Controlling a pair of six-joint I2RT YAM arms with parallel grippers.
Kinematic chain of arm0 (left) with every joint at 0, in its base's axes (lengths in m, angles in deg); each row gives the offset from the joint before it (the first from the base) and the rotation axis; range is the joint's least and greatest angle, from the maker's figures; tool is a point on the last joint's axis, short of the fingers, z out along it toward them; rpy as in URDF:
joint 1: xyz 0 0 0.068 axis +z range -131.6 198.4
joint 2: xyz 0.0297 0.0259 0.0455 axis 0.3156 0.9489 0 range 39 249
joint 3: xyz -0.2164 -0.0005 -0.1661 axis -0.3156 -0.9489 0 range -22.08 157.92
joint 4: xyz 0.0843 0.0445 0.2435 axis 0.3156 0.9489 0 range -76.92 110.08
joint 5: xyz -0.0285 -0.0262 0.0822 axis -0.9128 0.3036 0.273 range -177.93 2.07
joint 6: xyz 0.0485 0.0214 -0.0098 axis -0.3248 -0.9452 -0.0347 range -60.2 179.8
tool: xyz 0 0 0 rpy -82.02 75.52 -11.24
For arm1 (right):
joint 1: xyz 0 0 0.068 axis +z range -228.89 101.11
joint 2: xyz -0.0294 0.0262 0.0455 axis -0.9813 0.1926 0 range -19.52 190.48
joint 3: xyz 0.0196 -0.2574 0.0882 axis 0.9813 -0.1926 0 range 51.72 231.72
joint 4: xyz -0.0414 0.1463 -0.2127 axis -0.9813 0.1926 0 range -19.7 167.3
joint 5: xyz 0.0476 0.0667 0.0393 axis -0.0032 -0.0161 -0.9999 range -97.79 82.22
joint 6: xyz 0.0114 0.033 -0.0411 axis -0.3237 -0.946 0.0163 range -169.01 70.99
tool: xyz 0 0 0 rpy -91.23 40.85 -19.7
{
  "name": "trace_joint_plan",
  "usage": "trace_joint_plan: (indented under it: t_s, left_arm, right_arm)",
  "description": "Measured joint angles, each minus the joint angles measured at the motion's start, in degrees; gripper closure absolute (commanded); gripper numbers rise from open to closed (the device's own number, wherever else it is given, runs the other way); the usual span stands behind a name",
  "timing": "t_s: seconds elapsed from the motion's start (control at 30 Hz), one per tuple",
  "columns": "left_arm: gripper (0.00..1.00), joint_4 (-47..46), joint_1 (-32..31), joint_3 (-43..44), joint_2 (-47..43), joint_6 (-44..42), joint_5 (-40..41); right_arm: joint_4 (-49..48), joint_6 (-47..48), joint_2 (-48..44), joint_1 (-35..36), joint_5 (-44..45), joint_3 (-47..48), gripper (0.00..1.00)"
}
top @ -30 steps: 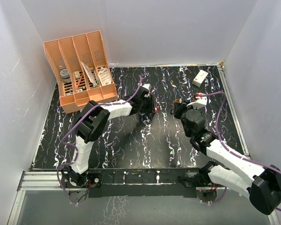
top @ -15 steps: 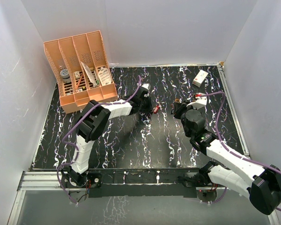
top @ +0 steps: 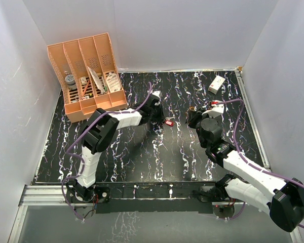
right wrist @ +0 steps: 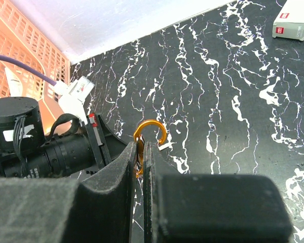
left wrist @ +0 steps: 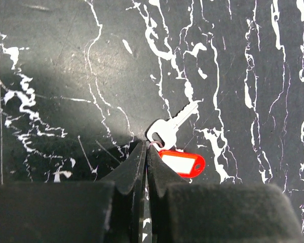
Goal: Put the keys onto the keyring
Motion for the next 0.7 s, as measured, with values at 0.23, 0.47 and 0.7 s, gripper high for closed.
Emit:
trace_joint_plan:
  t_s: [0.23, 0.47, 0.7]
  left_arm:
    - [1.00, 0.44, 0.00, -3.41, -3.61, -0.44, 0.46]
    - [1.00, -1.88, 0.00, -8.02, -11.30, -3.08, 0.57]
    - [1.00, -7.45, 0.00, -11.21, -18.34, -7.58, 0.09]
  right_arm:
    - [-0.07, 0.55, 1.86, 0.00, -0.92, 0.00, 1.00]
    - [-0.07, 0.76, 3.89, 0.00, -3.08, 0.09, 1.00]
    - [0.04, 1.44, 7.04, 0.00, -5.64, 1.49, 1.00]
